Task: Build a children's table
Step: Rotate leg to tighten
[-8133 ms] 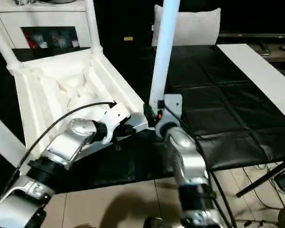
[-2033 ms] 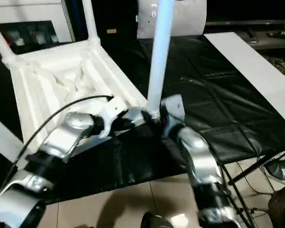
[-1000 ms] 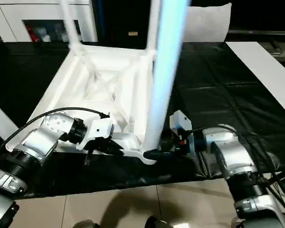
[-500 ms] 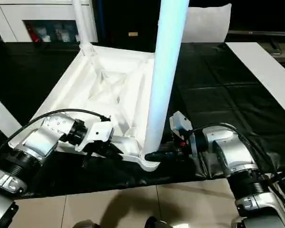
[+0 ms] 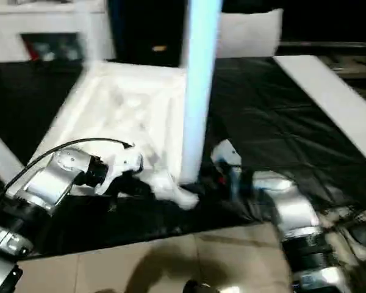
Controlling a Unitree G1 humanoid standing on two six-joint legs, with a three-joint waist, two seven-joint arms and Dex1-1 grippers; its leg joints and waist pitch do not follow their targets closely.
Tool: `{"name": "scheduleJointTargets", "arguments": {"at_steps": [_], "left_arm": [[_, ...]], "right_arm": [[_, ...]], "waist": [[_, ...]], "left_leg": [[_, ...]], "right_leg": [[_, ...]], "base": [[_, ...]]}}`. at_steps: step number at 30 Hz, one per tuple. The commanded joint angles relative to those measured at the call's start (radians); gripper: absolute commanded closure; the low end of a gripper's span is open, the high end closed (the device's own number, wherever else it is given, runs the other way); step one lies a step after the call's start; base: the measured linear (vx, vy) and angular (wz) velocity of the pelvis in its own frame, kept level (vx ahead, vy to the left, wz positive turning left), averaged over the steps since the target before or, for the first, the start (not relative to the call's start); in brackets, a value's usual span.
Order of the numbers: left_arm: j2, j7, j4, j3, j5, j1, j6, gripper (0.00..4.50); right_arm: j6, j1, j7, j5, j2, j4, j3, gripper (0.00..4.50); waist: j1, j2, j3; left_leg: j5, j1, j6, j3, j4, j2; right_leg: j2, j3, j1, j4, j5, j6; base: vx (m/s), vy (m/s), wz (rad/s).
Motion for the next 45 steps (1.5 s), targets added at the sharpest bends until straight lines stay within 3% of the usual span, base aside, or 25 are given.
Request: {"name": "scheduleJointTargets", "arguments": {"at_steps": [1,2,3,4,5,6,7,8,9,10,11,12,13,14,15,16,17,18,19,20,21,24,33,39,45], "left_arm": [[-0.079,0.065,-0.067,0.004,-0.026,-0.003,0.051,4.50],[-0.110,0.123,-0.073,0.018,-0.017,-0.006,0.084,4.50],[-0.134,0.169,-0.076,0.029,-0.009,-0.010,0.108,4.50],[-0.157,0.215,-0.077,0.042,-0.002,-0.013,0.130,4.50],[-0.182,0.268,-0.075,0.055,0.005,-0.020,0.150,4.50],[-0.196,0.300,-0.074,0.062,0.010,-0.024,0.161,4.50],[-0.219,0.358,-0.062,0.075,0.020,-0.034,0.167,4.50],[-0.242,0.418,-0.048,0.090,0.029,-0.045,0.171,4.50],[-0.262,0.469,-0.030,0.107,0.033,-0.056,0.167,4.50],[-0.271,0.492,-0.022,0.115,0.034,-0.062,0.163,4.50],[-0.288,0.537,-0.009,0.128,0.038,-0.072,0.158,4.50],[-0.300,0.573,-0.001,0.138,0.041,-0.078,0.152,4.50],[-0.309,0.595,0.000,0.144,0.046,-0.081,0.153,4.50],[-0.320,0.613,-0.005,0.153,0.047,-0.082,0.160,4.50],[-0.326,0.620,-0.010,0.159,0.048,-0.081,0.167,4.50],[-0.329,0.626,-0.018,0.161,0.050,-0.079,0.174,4.50],[-0.330,0.628,-0.024,0.161,0.052,-0.077,0.178,4.50],[-0.325,0.627,-0.028,0.157,0.056,-0.073,0.178,4.50],[-0.316,0.622,-0.033,0.151,0.059,-0.068,0.175,4.50],[-0.311,0.620,-0.034,0.147,0.060,-0.065,0.171,4.50],[-0.299,0.607,-0.036,0.141,0.059,-0.059,0.165,4.50],[-0.267,0.564,-0.039,0.128,0.057,-0.043,0.143,4.50],[-0.130,0.339,-0.016,0.069,0.037,-0.008,0.015,4.50],[-0.060,0.174,-0.014,0.028,0.010,0.001,-0.054,4.50],[-0.006,0.027,-0.002,-0.005,-0.011,0.007,-0.162,4.50]], "right_arm": [[0.074,-0.003,-0.097,0.009,0.078,-0.024,0.032,2.49],[0.097,-0.013,-0.186,-0.001,0.135,-0.018,0.017,2.49],[0.113,-0.020,-0.255,-0.009,0.177,-0.013,0.006,2.49],[0.124,-0.028,-0.320,-0.018,0.215,-0.004,-0.004,2.49],[0.125,-0.038,-0.388,-0.034,0.254,0.006,-0.007,2.49],[0.124,-0.043,-0.428,-0.045,0.276,0.011,-0.007,2.49],[0.114,-0.055,-0.489,-0.063,0.310,0.032,-0.010,2.49],[0.105,-0.070,-0.552,-0.080,0.347,0.056,-0.017,2.49],[0.100,-0.086,-0.616,-0.093,0.377,0.082,-0.030,2.49],[0.099,-0.093,-0.647,-0.099,0.391,0.095,-0.037,2.49],[0.086,-0.110,-0.693,-0.093,0.421,0.119,-0.057,2.49],[0.075,-0.123,-0.728,-0.093,0.442,0.137,-0.070,2.49],[0.072,-0.131,-0.752,-0.095,0.457,0.144,-0.079,2.49],[0.056,-0.138,-0.774,-0.102,0.472,0.152,-0.092,1.93],[0.047,-0.141,-0.785,-0.109,0.478,0.155,-0.098,1.93],[0.026,-0.144,-0.793,-0.116,0.479,0.161,-0.101,1.70],[0.009,-0.146,-0.795,-0.123,0.475,0.166,-0.101,1.70],[-0.003,-0.144,-0.788,-0.129,0.467,0.167,-0.098,1.51],[-0.015,-0.139,-0.781,-0.133,0.458,0.164,-0.098,1.51],[-0.022,-0.136,-0.779,-0.135,0.454,0.164,-0.099,1.34],[-0.034,-0.127,-0.765,-0.135,0.437,0.155,-0.100,1.34],[-0.081,-0.098,-0.706,-0.129,0.384,0.120,-0.101,1.02],[-0.123,-0.003,-0.340,-0.035,0.148,-0.039,-0.105,0.31],[-0.135,0.010,-0.177,-0.004,0.046,-0.059,-0.089,0.03],[-0.188,0.011,-0.025,0.005,-0.040,-0.030,-0.051,0.03]], "waist": [[-0.015,0.012,-0.065],[-0.028,0.026,-0.066],[-0.032,0.037,-0.060],[-0.032,0.033,-0.053],[-0.041,-0.015,-0.041],[-0.038,-0.022,-0.042],[-0.046,-0.021,-0.039],[-0.066,-0.003,-0.054],[-0.082,0.024,-0.064],[-0.053,0.061,-0.077],[-0.066,0.044,-0.055],[-0.059,-0.015,-0.039],[-0.043,-0.023,-0.030],[-0.065,-0.041,-0.042],[-0.062,-0.001,-0.068],[-0.055,0.034,-0.070],[-0.059,0.037,-0.074],[-0.054,0.030,-0.067],[-0.059,0.017,-0.058],[-0.056,-0.001,-0.051],[-0.052,0.004,-0.065],[-0.054,0.011,-0.068],[-0.028,0.006,-0.081],[-0.009,0.007,-0.075],[0.015,0.006,-0.081]], "left_leg": [[-0.250,-0.004,0.044,-0.009,-0.062,0.031],[-0.322,-0.022,0.048,-0.035,-0.085,0.078],[-0.436,-0.030,0.044,-0.067,-0.140,0.151],[-0.482,-0.024,0.028,-0.074,-0.154,0.160],[-0.424,0.039,-0.006,-0.004,-0.055,-0.005],[-0.315,0.066,0.014,0.024,-0.004,-0.060],[-0.262,0.061,0.040,0.031,0.020,-0.068],[-0.240,-0.002,0.062,0.015,-0.004,-0.037],[-0.265,-0.079,0.070,-0.045,-0.043,0.057],[-0.309,-0.072,0.086,-0.089,-0.085,0.143],[-0.385,-0.019,0.090,-0.096,-0.132,0.158],[-0.412,0.014,0.029,-0.022,-0.055,0.003],[-0.303,0.065,0.029,0.026,0.030,-0.081],[-0.220,0.020,0.065,0.035,0.059,-0.100],[-0.165,-0.064,0.087,0.000,-0.001,-0.054],[-0.099,-0.050,0.112,-0.047,-0.039,0.036],[-0.074,-0.050,0.135,-0.070,-0.054,0.080],[-0.105,-0.030,0.142,-0.067,-0.066,0.085],[-0.140,-0.025,0.122,-0.045,-0.061,0.049],[-0.165,-0.012,0.069,-0.008,-0.045,-0.029],[-0.110,-0.033,0.085,-0.010,-0.053,-0.030],[-0.015,-0.029,0.127,-0.024,-0.059,0.006],[0.119,-0.042,0.236,-0.019,-0.049,0.010],[0.024,-0.033,0.169,-0.013,-0.057,0.010],[0.051,-0.033,0.170,-0.015,-0.057,0.016]], "right_leg": [[-0.065,0.017,0.076,-0.130,-0.647,0.133],[-0.071,0.021,0.105,-0.094,-0.576,0.128],[-0.077,0.088,0.110,0.029,-0.387,0.062],[-0.083,0.117,0.095,0.061,-0.309,0.022],[-0.071,0.083,0.013,-0.105,-0.700,0.087],[-0.069,0.057,-0.017,-0.137,-0.858,0.136],[-0.085,0.033,-0.008,-0.158,-0.941,0.168],[-0.067,-0.016,0.058,-0.166,-0.889,0.245],[-0.075,-0.003,0.139,-0.084,-0.657,0.261],[-0.099,0.075,0.150,0.063,-0.432,0.160],[-0.093,0.147,0.067,0.092,-0.161,0.023],[-0.071,0.123,0.022,-0.059,-0.571,0.075],[-0.049,0.075,-0.048,-0.133,-0.873,0.173],[-0.054,0.047,-0.002,-0.141,-1.040,0.265],[-0.069,0.044,0.103,-0.117,-0.819,0.326],[-0.081,0.059,0.094,-0.090,-0.563,0.254],[-0.086,0.081,0.092,-0.040,-0.426,0.188],[-0.090,0.105,0.065,-0.021,-0.295,0.083],[-0.087,0.105,0.049,-0.046,-0.341,0.050],[-0.066,0.079,0.041,-0.087,-0.577,0.071],[-0.073,0.082,0.069,-0.080,-0.597,0.081],[-0.066,0.090,0.051,-0.060,-0.415,0.012],[-0.066,0.102,0.058,-0.025,-0.237,-0.083],[-0.066,0.097,0.052,-0.053,-0.404,-0.022],[-0.068,0.101,0.053,-0.040,-0.350,-0.038]], "base": [[0.000,0.000,0.00],[0.000,0.000,0.00],[0.000,0.000,0.00],[0.000,0.000,0.00],[0.000,0.000,0.00],[0.000,0.000,0.00],[0.000,0.000,0.00],[0.022,-0.006,-0.28],[0.078,0.044,-0.34],[0.078,0.044,-0.34],[0.056,0.019,-0.04],[0.023,-0.031,0.20],[0.023,-0.031,0.20],[0.068,-0.013,-0.14],[0.074,0.039,-0.38],[0.074,0.039,-0.38],[0.036,0.054,-0.10],[0.000,0.000,0.00],[0.000,0.000,0.00],[0.028,0.072,0.09],[0.027,0.066,-0.03],[0.009,0.022,-0.01],[0.000,0.000,0.00],[0.000,0.000,0.00],[0.000,0.000,0.00]]}}
